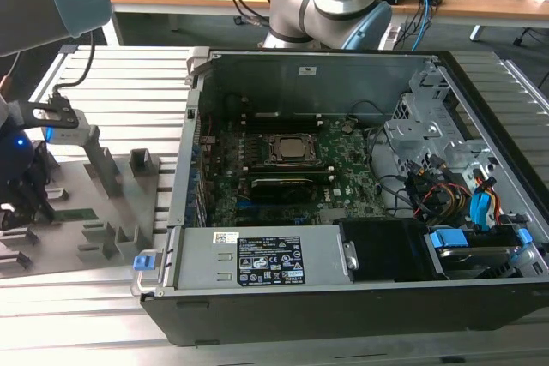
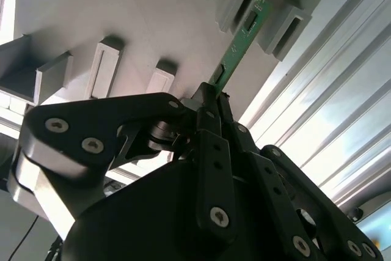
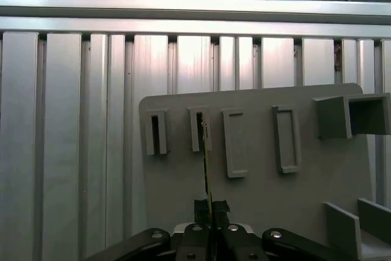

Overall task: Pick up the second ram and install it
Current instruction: 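Pick up the second ram and move it above second insertion slot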

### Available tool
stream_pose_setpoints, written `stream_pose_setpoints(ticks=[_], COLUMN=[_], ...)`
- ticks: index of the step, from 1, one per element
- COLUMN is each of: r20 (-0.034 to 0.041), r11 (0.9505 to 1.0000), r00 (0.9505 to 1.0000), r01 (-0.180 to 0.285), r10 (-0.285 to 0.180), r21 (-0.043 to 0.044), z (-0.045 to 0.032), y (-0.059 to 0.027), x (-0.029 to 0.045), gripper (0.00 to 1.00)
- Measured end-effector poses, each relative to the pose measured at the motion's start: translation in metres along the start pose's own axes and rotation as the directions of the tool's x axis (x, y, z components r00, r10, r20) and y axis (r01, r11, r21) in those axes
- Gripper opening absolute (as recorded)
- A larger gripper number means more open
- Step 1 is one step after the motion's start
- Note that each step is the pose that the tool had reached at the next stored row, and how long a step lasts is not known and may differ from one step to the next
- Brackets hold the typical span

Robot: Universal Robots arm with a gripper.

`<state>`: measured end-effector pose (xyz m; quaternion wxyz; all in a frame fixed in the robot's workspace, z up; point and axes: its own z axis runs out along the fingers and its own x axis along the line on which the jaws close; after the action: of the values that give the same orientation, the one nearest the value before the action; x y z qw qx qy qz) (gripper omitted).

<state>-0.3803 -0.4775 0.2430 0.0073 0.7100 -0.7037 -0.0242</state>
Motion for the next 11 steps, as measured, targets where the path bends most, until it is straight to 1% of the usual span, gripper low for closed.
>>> stream_pose_setpoints(ticks=[1,11], r20=[0.0000,-0.0001], r11=[1.0000,1.0000], r00=[1.0000,1.0000], r01=[0.000,0.000], r10=[0.000,0.000], r21=[0.0000,-0.0001], z=[-0.0031,-0.0161], y=[0.0002,0.0007], x=[-0.0001,-0.0004], gripper=[0.14,0.14])
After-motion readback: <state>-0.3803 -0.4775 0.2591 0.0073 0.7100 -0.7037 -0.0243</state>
